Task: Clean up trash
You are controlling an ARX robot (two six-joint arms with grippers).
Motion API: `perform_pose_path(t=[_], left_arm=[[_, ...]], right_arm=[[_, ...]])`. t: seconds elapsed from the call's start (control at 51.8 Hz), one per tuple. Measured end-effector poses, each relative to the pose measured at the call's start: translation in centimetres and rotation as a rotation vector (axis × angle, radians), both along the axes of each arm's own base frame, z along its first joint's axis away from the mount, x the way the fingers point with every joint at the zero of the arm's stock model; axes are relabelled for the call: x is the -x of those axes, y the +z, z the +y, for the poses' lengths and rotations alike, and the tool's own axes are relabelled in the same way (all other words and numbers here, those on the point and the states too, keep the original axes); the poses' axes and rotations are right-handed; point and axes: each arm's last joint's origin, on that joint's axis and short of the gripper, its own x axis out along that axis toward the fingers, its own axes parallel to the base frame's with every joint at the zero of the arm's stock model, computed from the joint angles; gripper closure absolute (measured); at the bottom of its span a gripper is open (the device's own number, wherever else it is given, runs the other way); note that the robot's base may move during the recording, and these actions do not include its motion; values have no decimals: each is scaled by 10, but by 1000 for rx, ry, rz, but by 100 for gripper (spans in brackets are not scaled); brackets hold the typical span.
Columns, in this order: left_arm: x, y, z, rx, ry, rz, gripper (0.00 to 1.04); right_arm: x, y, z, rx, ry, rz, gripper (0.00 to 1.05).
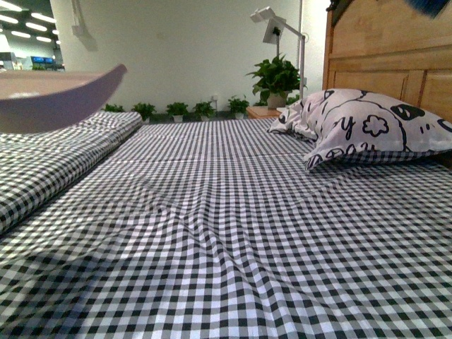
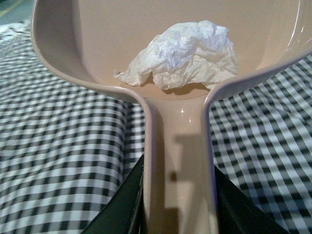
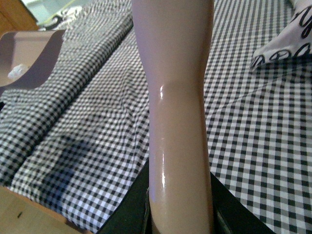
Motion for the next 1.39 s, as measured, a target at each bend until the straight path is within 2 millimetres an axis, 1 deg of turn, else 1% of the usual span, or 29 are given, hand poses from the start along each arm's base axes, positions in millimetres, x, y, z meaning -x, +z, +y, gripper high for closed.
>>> perform_pose_path(t=[0.116,0.135,0.193,0.213,0.309,0.386,0.425,0.541,0.58,0.676,0.773,0.889,0.985,1.101,1.391], left_arm=[[24,22,-5,27,58,-55,77],[32,29,-9,34,60,-72,77],[50,40,-17,55,50,-103,77],[53,42,-19,57,48,-109,77],[85,55,-33,65,24,-166,77],[104,60,-40,68,15,-189,77],[118,62,-45,72,19,-208,77],[155,60,-53,73,52,-251,77],[163,58,-55,70,67,-264,77],[176,53,-58,74,83,-267,77],[190,43,-63,76,107,-275,77],[199,33,-67,89,118,-268,77],[202,24,-68,98,137,-259,77],[205,14,-70,119,145,-248,77],[205,14,-70,138,142,-250,77]], right_arm=[[28,16,-4,-46,-25,-53,86],[33,18,-4,-56,-29,-62,86],[48,25,-5,-86,-33,-92,86],[52,26,-5,-96,-32,-99,86],[74,28,-3,-130,-27,-121,86],[88,26,-1,-155,-13,-124,86],[98,24,1,-180,-4,-124,86],[125,17,6,-251,3,-120,86],[131,16,7,-264,6,-121,86],[140,14,7,-291,5,-123,86],[151,15,6,-314,-1,-142,86],[160,18,6,-319,-2,-168,86],[162,18,6,-317,-8,-170,86],[160,14,5,-305,-68,-150,86],[158,13,4,-290,-84,-149,86]])
